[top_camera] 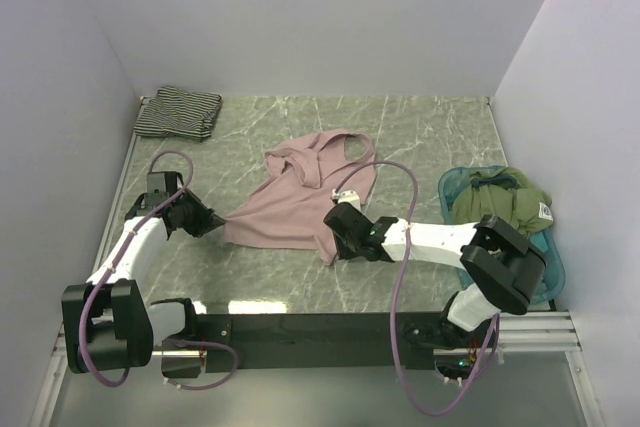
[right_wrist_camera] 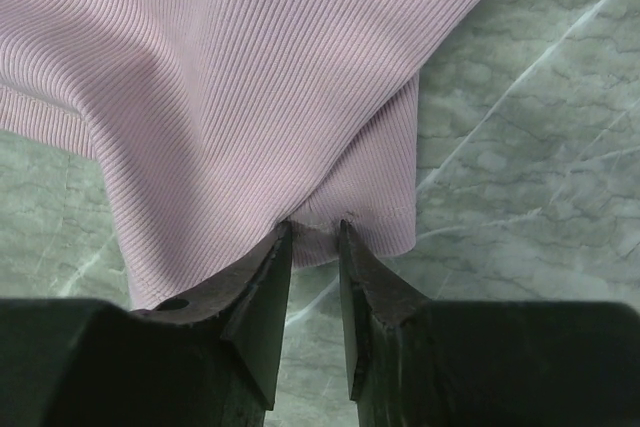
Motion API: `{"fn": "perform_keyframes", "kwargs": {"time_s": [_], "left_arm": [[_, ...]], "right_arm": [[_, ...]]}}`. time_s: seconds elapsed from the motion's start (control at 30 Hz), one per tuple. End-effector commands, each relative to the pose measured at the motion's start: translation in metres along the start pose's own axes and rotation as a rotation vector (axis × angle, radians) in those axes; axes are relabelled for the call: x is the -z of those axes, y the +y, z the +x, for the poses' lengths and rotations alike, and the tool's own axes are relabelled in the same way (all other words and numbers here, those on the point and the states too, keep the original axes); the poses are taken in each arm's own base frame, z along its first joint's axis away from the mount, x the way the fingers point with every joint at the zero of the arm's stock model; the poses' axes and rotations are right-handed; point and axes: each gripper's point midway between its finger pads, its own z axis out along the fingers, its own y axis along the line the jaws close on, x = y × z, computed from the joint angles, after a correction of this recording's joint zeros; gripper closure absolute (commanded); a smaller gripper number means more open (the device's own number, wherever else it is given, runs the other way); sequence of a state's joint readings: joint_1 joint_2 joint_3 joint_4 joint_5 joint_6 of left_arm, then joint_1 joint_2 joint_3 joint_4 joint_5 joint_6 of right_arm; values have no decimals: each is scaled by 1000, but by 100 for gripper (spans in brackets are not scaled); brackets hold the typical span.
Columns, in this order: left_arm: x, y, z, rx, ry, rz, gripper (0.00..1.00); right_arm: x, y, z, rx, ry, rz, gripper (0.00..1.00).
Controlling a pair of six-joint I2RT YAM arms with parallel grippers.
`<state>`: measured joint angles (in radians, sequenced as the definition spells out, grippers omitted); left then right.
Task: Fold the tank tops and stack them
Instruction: Flatten the tank top out
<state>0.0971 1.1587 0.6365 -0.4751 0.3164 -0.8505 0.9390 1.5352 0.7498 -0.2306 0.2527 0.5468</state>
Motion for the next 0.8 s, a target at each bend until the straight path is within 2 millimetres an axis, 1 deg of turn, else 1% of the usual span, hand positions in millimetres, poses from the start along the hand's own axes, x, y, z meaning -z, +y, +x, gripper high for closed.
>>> {"fn": "perform_keyframes", "kwargs": {"time_s": [0.0, 0.07, 0.1, 0.17, 0.2, 0.27, 0.33, 0.37, 0.4, 0.47, 0.5, 0.57, 0.6, 0.67, 0.7, 0.77], "left_arm": [[4, -15, -13, -35, -35, 45, 99], [5, -16, -14, -35, -40, 48, 99], [6, -16, -14, -35, -39, 47, 99], [8, -17, -17, -38, -47, 49, 99], [9, -17, -16, -38, -45, 47, 99], [11, -18, -19, -42, -52, 50, 99], [11, -18, -19, -41, -49, 53, 99], [12, -19, -21, -39, -53, 53, 99], [13, -20, -22, -40, -53, 57, 99], [13, -20, -22, -39, -53, 55, 99], [13, -20, -23, -40, -57, 56, 99], [14, -20, -25, -37, -60, 57, 99], [15, -20, -25, -35, -60, 60, 99], [14, -21, -23, -33, -53, 66, 99], [14, -21, -23, -24, -52, 72, 99], [10, -18, -16, -15, -24, 77, 99]], "right_arm": [[2, -2, 11, -10, 22, 4, 67], [0, -3, 14, -12, 27, 14, 69], [1, -7, 15, -9, 33, 31, 73], [5, -8, 13, -12, 32, 42, 77], [8, -11, 15, -11, 42, 51, 79], [18, -12, 6, -34, 17, 44, 83], [30, -16, -2, -62, 2, 38, 89], [35, -17, -7, -79, -8, 40, 92], [40, -21, -6, -88, 0, 53, 100], [53, -26, -21, -126, -36, 55, 100], [59, -30, -21, -134, -30, 65, 100], [72, -38, -35, -183, -64, 64, 100], [80, -51, -44, -230, -85, 75, 100], [90, -63, -56, -284, -116, 70, 100], [97, -82, -65, -347, -149, 99, 100], [108, -100, -80, -402, -201, 132, 100]]}}
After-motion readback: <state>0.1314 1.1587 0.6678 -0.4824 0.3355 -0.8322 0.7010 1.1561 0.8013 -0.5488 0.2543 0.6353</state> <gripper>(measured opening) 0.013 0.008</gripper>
